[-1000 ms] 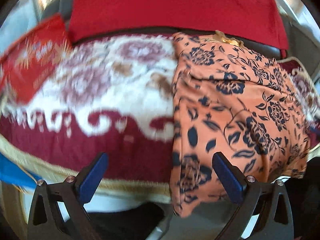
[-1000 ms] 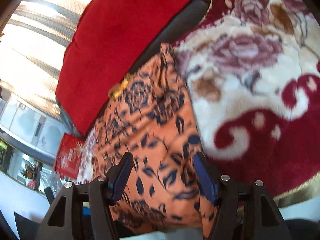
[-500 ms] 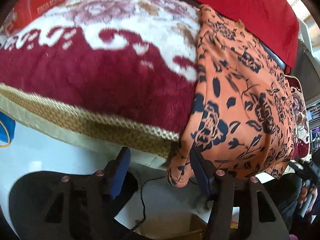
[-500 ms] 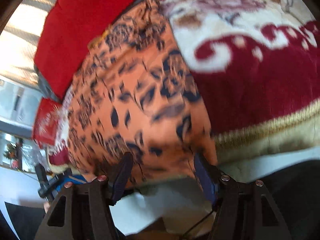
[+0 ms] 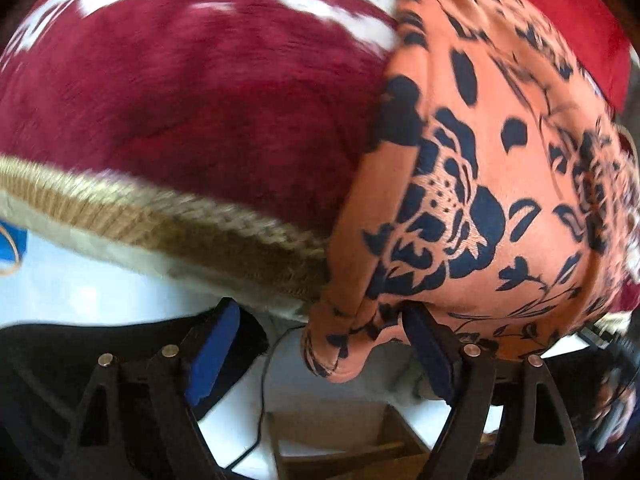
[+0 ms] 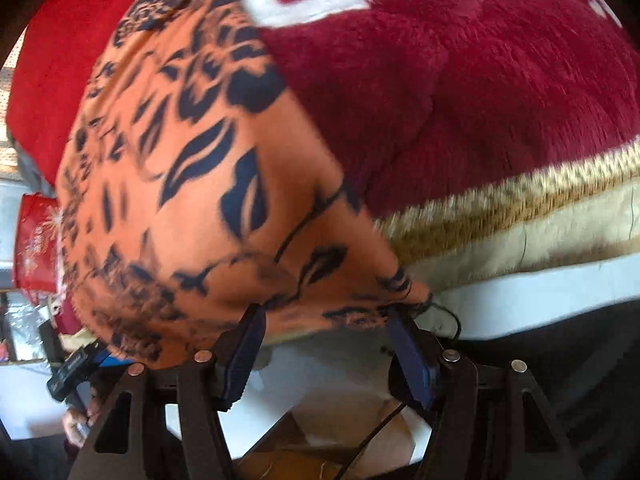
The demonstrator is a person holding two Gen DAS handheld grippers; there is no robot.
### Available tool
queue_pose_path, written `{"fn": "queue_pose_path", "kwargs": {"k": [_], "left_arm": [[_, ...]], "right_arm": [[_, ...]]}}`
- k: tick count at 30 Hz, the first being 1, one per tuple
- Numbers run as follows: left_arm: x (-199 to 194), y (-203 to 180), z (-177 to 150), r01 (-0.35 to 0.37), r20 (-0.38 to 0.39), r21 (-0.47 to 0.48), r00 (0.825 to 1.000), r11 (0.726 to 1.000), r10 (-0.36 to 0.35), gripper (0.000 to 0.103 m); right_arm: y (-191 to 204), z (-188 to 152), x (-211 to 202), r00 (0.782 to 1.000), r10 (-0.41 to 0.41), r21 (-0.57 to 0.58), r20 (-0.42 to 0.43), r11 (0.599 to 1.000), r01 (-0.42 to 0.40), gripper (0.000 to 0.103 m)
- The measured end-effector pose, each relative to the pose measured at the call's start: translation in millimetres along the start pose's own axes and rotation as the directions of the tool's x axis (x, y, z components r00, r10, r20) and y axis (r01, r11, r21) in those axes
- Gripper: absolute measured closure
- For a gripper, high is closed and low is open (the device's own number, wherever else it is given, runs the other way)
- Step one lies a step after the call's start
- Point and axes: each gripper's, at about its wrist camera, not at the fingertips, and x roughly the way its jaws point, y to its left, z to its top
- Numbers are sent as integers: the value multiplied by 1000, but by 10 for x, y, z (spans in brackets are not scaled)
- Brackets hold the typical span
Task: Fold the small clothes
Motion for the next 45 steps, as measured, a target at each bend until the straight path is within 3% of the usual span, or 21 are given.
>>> {"fn": "queue_pose_path", "kwargs": {"k": [2, 6, 9, 12, 17, 18, 20, 21, 22, 23, 24, 26, 31, 33, 34, 37, 39, 40, 41, 44, 45], "left_arm": [[12, -41, -29, -12, -11, 14, 1000, 1000, 13, 19], [-105, -35, -112, 4, 31, 27, 1000, 1000, -5, 20], [-116, 1, -67, 34, 54, 29, 998, 999, -36, 33], [-23, -69, 11, 42, 45, 35, 998, 999, -43, 33], [159, -38, -2, 61, -18, -12, 998, 998, -61, 24], [179, -20, 1, 74, -22, -29, 997, 997, -75, 24], [198, 10, -13, 88, -11, -29, 996, 996, -88, 25], [206, 14, -21, 95, -6, -19, 995, 995, -95, 29], [207, 32, -29, 125, -10, -15, 992, 992, -125, 49], [222, 31, -38, 171, -29, -15, 985, 985, -171, 79], [225, 1, -31, 189, -39, -10, 981, 982, -190, 89], [200, -64, -74, 173, -23, 26, 985, 984, -173, 92], [194, -119, -149, 181, -23, 23, 983, 983, -180, 87], [213, -81, -154, 157, -42, 3, 987, 988, -157, 61], [243, -72, -154, 131, -60, -12, 989, 991, -132, 41], [309, -31, -148, 134, -78, -36, 988, 990, -137, 37], [331, 16, -130, 161, -83, -64, 983, 985, -166, 52], [327, 17, -139, 185, -83, -59, 978, 981, -190, 82], [330, 34, -141, 206, -91, -51, 974, 977, -209, 89], [234, -55, -175, 219, -76, -20, 973, 975, -220, 92], [150, -67, -188, 266, -69, -15, 962, 964, -266, 92]], "right_arm": [[-18, 23, 6, 997, -67, 12, -24, 998, 67, 36], [-76, -22, -379, 999, -11, -19, 38, 1000, 11, 36], [-181, 59, -605, 995, 0, -50, 98, 999, 4, 36], [-197, 190, -464, 998, 55, -96, 35, 994, -51, 36], [-82, 261, -163, 999, 34, -192, -24, 981, -38, 35], [-27, 251, -157, 1000, 19, -208, -23, 978, -23, 36], [98, 197, -108, 999, 29, -239, -40, 970, -38, 65], [151, 162, -101, 997, 49, -271, -63, 960, -64, 98], [195, 146, -129, 998, 46, -290, -51, 955, -59, 97], [235, 136, -158, 998, 42, -302, -44, 952, -53, 97], [273, 127, -194, 998, 50, -306, -39, 950, -59, 97], [313, 85, -294, 994, 101, -310, -33, 945, -107, 97], [336, 58, -319, 999, 37, -330, -16, 943, -40, 93], [279, 107, -255, 999, -31, -291, -31, 957, 21, 93], [264, 134, -239, 998, -41, -279, -40, 960, 28, 92], [249, 201, -221, 998, -21, -273, -51, 962, 6, 90], [272, 185, -224, 999, -17, -292, -46, 956, 3, 90], [270, 177, -248, 999, -5, -297, -47, 955, -9, 94], [263, 169, -302, 998, 30, -288, -50, 957, -43, 95], [338, -94, -555, 991, 131, -267, -33, 954, -135, 96], [390, -133, -685, 986, 164, -282, -14, 946, -161, 96]]}}
